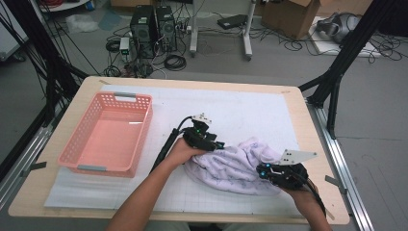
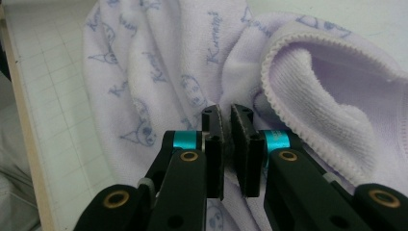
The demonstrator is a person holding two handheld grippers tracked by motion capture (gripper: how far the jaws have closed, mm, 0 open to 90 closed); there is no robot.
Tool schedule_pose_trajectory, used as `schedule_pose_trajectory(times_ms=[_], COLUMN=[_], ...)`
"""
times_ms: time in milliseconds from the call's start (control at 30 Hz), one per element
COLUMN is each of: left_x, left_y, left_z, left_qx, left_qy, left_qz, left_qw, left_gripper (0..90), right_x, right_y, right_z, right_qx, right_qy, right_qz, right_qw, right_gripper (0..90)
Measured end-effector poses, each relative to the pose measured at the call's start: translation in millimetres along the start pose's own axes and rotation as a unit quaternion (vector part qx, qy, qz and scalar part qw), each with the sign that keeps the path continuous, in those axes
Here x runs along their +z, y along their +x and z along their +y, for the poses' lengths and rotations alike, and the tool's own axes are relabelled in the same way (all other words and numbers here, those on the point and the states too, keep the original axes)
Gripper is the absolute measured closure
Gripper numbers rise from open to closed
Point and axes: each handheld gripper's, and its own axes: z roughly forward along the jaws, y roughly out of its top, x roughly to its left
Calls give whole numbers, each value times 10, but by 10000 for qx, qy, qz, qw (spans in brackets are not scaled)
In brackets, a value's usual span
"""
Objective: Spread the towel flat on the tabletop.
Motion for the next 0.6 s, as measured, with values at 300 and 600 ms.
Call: schedule_pose_trajectory(times_ms=[300, 600], left_x=[-61, -544], left_y=[-11, -54], left_z=[16, 35], left_qx=[96, -111], left_qy=[-19, -1501], left_qz=[290, 941], left_qw=[9995, 9841], left_gripper=[828, 835], right_x=[3, 87], right_y=[-60, -93], right_z=[-14, 21], right_qx=[231, 502], right_qy=[-201, -318], right_qz=[-26, -54], right_qw=[9995, 9982], right_gripper=[831, 817])
